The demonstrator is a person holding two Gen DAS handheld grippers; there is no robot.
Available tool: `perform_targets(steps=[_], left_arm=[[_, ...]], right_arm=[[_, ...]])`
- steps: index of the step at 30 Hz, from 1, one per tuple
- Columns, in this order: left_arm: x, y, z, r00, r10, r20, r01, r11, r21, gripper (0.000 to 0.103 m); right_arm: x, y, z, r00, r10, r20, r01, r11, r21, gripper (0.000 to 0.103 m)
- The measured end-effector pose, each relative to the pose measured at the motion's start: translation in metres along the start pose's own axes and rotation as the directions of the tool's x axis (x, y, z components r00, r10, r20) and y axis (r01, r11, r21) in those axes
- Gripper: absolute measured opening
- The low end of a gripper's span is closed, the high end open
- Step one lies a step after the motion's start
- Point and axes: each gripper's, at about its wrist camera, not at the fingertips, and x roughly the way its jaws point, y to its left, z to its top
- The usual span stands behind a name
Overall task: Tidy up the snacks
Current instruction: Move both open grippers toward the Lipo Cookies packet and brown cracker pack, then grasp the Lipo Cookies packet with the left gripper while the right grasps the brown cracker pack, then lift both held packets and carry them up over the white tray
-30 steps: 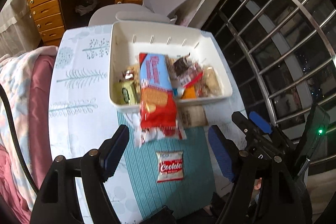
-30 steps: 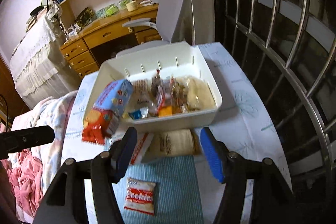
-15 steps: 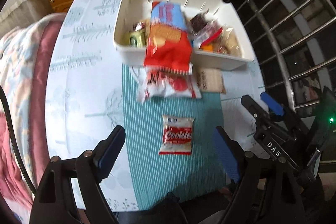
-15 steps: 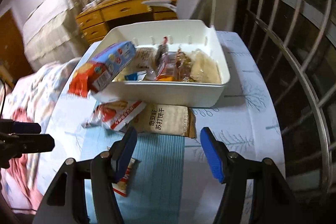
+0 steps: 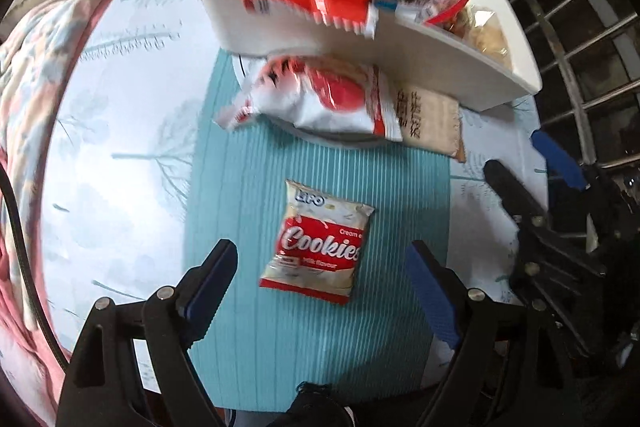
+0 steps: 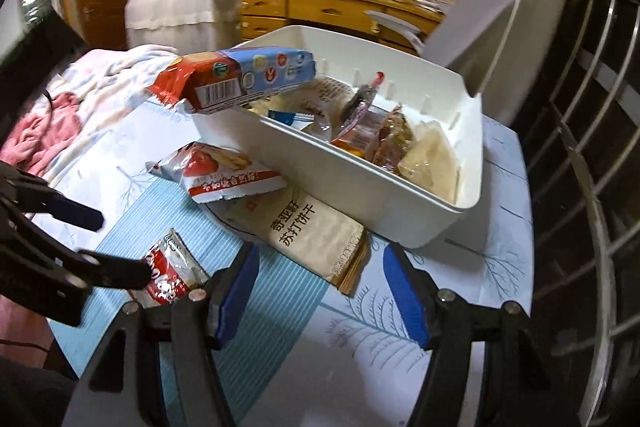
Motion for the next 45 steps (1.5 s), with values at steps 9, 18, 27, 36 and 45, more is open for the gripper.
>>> perform_targets(steps=[9, 18, 27, 36, 45], left_arm=[[0.045, -0.004, -0.013, 0.993, 0.101, -0.053, -0.104, 0.993, -0.054, 0.085], [0.067, -0.012, -0.013, 0.989, 0.140, -0.048, -0.142, 0.988, -0.062, 0.078], [0.069, -0.028, -0.015, 0.984, 0.179, 0.001, -0.178, 0.984, -0.027, 0.050], [0.057, -0.014, -0.032, 0.993, 0.104, 0.047, -0.102, 0.994, -0.051, 0.047], [0.032, -0.005, -0.044, 0.988, 0.058, 0.140, -0.049, 0.997, -0.066, 0.047]], right_arm=[[0.035, -0.010, -0.018, 0.998, 0.062, -0.009, -0.062, 0.995, -0.080, 0.065], [0.060, -0.013, -0.027, 0.998, 0.070, 0.003, -0.070, 0.991, -0.118, 0.076], [0.075, -0.007, -0.028, 0.996, 0.091, 0.011, -0.088, 0.985, -0.151, 0.079], [0.086, -0.004, -0.014, 0.997, 0.073, 0.013, -0.070, 0.982, -0.174, 0.082], [0.082, 0.003, -0.014, 0.997, 0.082, -0.011, -0.082, 0.980, -0.181, 0.062]])
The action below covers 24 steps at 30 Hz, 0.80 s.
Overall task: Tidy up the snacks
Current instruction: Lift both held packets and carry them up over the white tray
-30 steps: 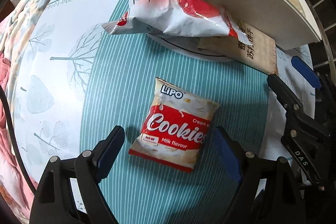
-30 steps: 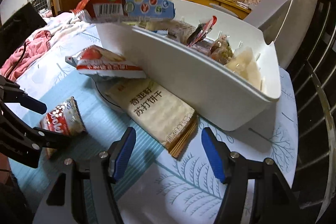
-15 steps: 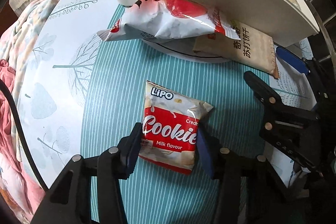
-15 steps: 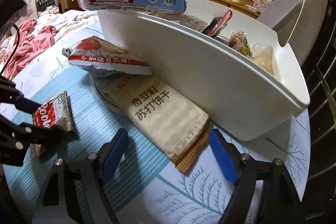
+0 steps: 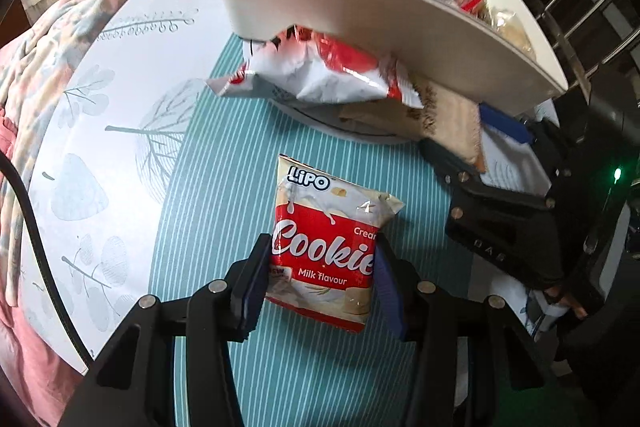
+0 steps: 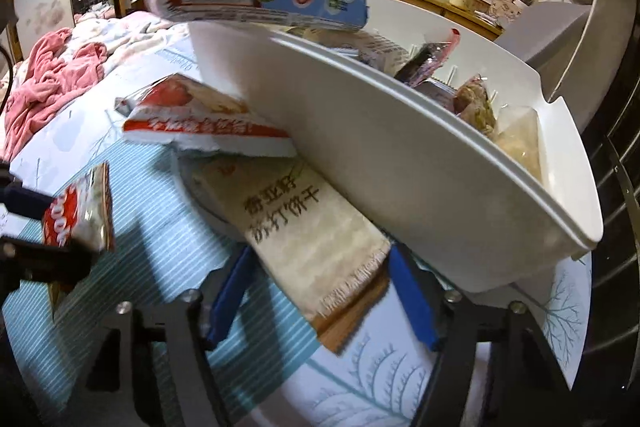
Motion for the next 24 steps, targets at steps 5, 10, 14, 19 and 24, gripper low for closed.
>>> perform_targets(steps=[5, 10, 14, 19, 24], left_arm=[[-0.003, 0.007, -0.003, 1.000, -0.002, 0.006, 0.002, 1.000, -0.029, 0.047], [-0.010, 0.018, -0.001, 1.000, 0.003, 0.009, -0.003, 0.999, -0.052, 0.047], [-0.012, 0.025, 0.001, 1.000, 0.010, 0.017, -0.009, 0.998, -0.062, 0.047], [-0.017, 0.036, 0.000, 0.999, 0.006, 0.032, -0.004, 0.997, -0.080, 0.047], [-0.027, 0.046, -0.003, 0.995, -0.024, 0.092, 0.034, 0.994, -0.103, 0.047]], right_arm=[[-0.011, 0.014, -0.007, 0.999, 0.008, -0.049, -0.008, 1.000, -0.012, 0.026], [-0.018, 0.024, -0.013, 0.994, 0.066, -0.088, -0.069, 0.997, -0.029, 0.000], [-0.023, 0.029, -0.014, 0.992, 0.088, -0.088, -0.092, 0.995, -0.043, 0.000], [-0.028, 0.029, -0.001, 0.998, 0.027, -0.062, -0.032, 0.996, -0.078, 0.008], [-0.030, 0.026, 0.014, 1.000, 0.004, -0.003, -0.004, 0.995, -0.100, 0.066]])
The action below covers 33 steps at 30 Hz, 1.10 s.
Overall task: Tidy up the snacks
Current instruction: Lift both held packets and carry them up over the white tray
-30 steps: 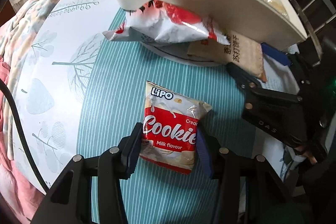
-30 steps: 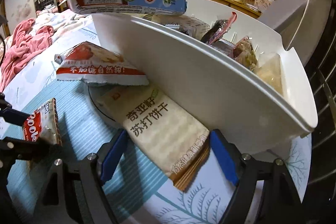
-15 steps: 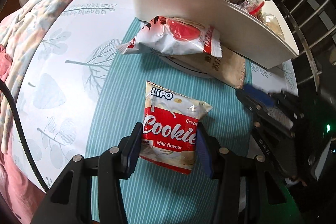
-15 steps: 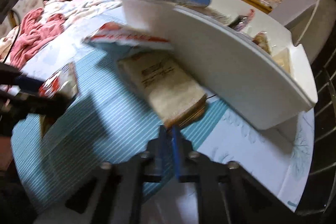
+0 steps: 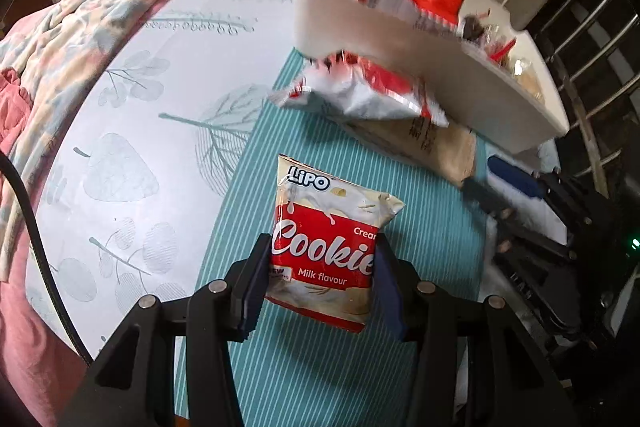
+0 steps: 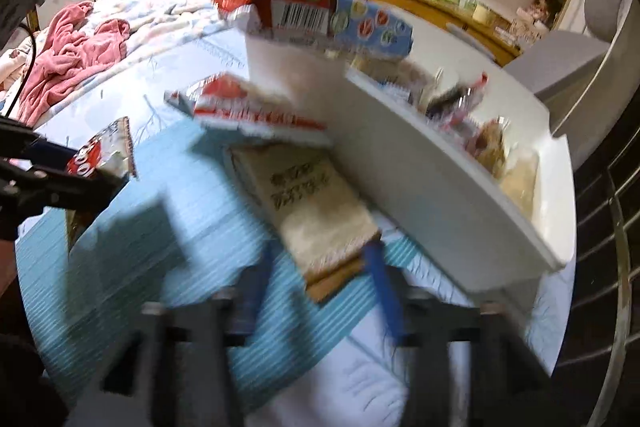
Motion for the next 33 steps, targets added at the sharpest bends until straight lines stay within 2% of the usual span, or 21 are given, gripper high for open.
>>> perform_targets(steps=[5, 9, 16, 18, 22, 26, 29, 31, 33], left_arm=[[-0.013, 0.008, 0.000, 0.997, -0.040, 0.068, 0.042, 0.999, -0.023, 0.047], [-0.019, 0.016, 0.000, 0.994, -0.053, 0.100, 0.058, 0.997, -0.050, 0.047], [-0.032, 0.024, 0.000, 0.987, -0.045, 0.156, 0.057, 0.996, -0.070, 0.047], [-0.035, 0.025, 0.002, 0.984, -0.050, 0.174, 0.063, 0.995, -0.073, 0.047], [-0.037, 0.025, 0.003, 0.980, -0.059, 0.188, 0.076, 0.993, -0.086, 0.047], [-0.038, 0.026, 0.003, 0.979, -0.073, 0.189, 0.093, 0.991, -0.099, 0.047], [-0.038, 0.027, 0.002, 0.978, -0.075, 0.193, 0.098, 0.989, -0.110, 0.047], [-0.038, 0.030, 0.002, 0.977, -0.075, 0.197, 0.100, 0.988, -0.119, 0.047], [-0.038, 0.034, 0.003, 0.977, -0.075, 0.201, 0.102, 0.987, -0.128, 0.047]], right_arm=[[0.011, 0.004, 0.011, 1.000, 0.008, 0.005, -0.008, 0.999, -0.040, 0.069], [0.025, 0.007, 0.017, 1.000, -0.004, 0.002, 0.004, 0.996, -0.086, 0.079], [0.042, 0.005, 0.021, 0.999, 0.029, -0.029, -0.032, 0.993, -0.113, 0.080], [0.048, 0.002, 0.019, 0.998, 0.043, -0.036, -0.046, 0.994, -0.097, 0.081], [0.054, -0.009, 0.018, 0.991, 0.129, -0.038, -0.130, 0.991, -0.022, 0.082], [0.054, -0.013, 0.014, 0.988, 0.154, -0.024, -0.154, 0.988, 0.010, 0.082], [0.052, -0.011, 0.009, 0.988, 0.156, -0.014, -0.155, 0.987, 0.027, 0.078], [0.047, -0.008, 0.006, 0.988, 0.151, -0.007, -0.151, 0.988, 0.029, 0.067], [0.043, -0.003, 0.004, 0.990, 0.140, -0.012, -0.139, 0.990, 0.028, 0.064]])
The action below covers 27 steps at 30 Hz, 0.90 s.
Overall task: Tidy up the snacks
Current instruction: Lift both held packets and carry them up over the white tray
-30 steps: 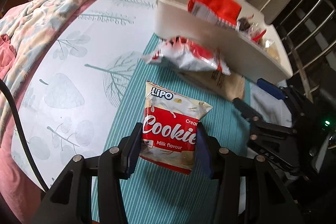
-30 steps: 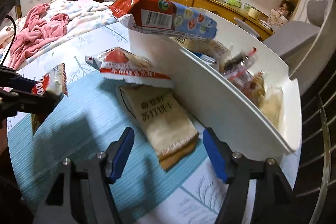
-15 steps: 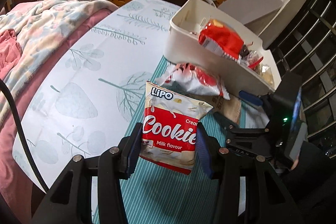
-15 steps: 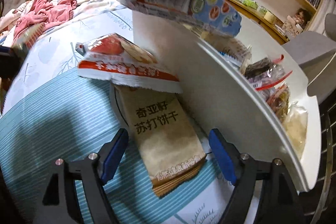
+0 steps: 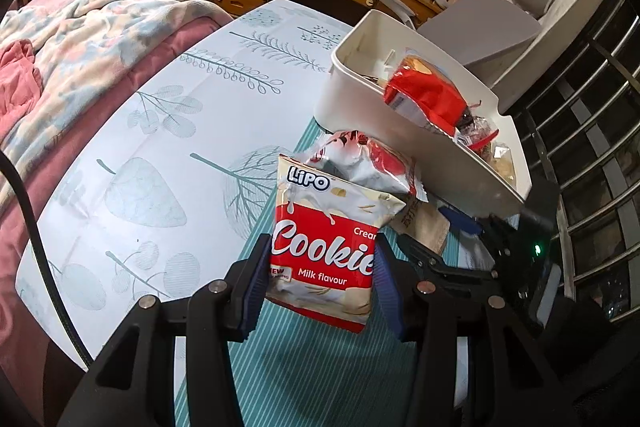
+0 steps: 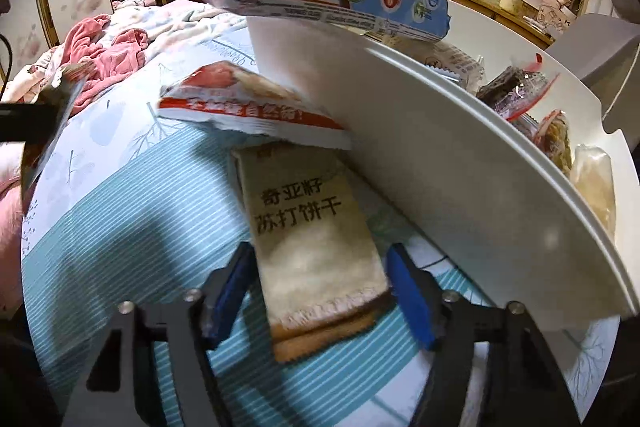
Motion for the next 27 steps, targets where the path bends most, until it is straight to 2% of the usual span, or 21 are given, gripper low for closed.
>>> perform_targets(steps=[6, 13, 21, 27], left_arm=[[-0.003, 0.006, 0.003, 1.000, 0.008, 0.013, -0.008, 1.000, -0.006, 0.047], [-0.009, 0.004, 0.014, 0.999, 0.000, 0.040, 0.000, 1.000, 0.021, 0.047], [-0.018, -0.002, 0.036, 0.993, -0.017, 0.115, 0.013, 0.999, 0.041, 0.047], [-0.030, -0.011, 0.057, 0.982, -0.037, 0.187, 0.026, 0.998, 0.061, 0.047]], right_arm=[[-0.004, 0.010, -0.001, 0.999, -0.028, -0.022, 0.028, 0.999, 0.019, 0.060], [-0.016, 0.020, -0.001, 1.000, -0.017, -0.025, 0.018, 1.000, 0.022, 0.058], [-0.053, 0.025, 0.018, 0.997, 0.004, 0.080, -0.009, 0.998, 0.068, 0.056], [-0.082, 0.022, 0.033, 0.988, 0.018, 0.155, -0.030, 0.997, 0.073, 0.056]])
